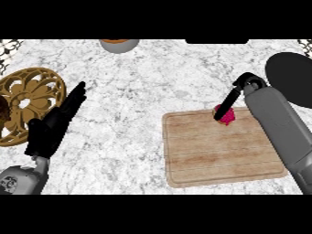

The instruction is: Pick the cupcake from the cutting board and place it in the pan

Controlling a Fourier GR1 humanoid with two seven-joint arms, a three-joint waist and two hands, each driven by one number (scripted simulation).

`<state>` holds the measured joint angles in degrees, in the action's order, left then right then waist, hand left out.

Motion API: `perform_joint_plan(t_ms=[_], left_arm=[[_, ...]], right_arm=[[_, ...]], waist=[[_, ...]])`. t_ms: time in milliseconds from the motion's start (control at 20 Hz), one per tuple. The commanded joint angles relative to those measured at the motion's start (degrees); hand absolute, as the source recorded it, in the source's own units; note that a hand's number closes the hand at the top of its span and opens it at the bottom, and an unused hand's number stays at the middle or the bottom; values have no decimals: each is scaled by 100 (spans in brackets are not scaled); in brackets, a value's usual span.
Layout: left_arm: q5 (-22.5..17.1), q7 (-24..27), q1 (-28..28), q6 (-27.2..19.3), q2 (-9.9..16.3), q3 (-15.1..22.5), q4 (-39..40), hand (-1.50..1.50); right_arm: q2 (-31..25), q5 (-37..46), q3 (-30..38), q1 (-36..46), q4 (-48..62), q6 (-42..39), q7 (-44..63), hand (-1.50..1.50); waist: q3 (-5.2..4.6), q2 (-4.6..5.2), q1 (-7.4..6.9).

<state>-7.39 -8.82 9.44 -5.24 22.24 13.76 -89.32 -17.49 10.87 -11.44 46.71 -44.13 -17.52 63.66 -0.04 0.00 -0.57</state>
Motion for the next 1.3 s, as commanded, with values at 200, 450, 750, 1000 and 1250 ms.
perform_joint_plan(t_ms=[200, 450, 750, 1000, 1250], left_arm=[[15, -57, 105, 167, -8, -261, 85, 0], [234, -393, -112, 13, -200, -58, -503, 0], [341, 41, -131, 310, -302, -304, -38, 0], [218, -246, 14, 461, -271, -484, -53, 0], [402, -250, -138, 434, -432, -397, -278, 0]], right_arm=[[265, 172, -143, -28, 137, -167, 911, -150], [183, 420, -58, 102, 716, -78, 464, -150], [446, 532, 135, -71, 941, 55, -68, -150], [822, 581, -85, -311, 801, -176, -333, 150], [841, 611, 110, -102, 875, -181, -231, 150]], waist=[[1, -8, 55], [5, 2, -12], [4, 10, 18], [4, 6, 32], [4, 1, 11]])
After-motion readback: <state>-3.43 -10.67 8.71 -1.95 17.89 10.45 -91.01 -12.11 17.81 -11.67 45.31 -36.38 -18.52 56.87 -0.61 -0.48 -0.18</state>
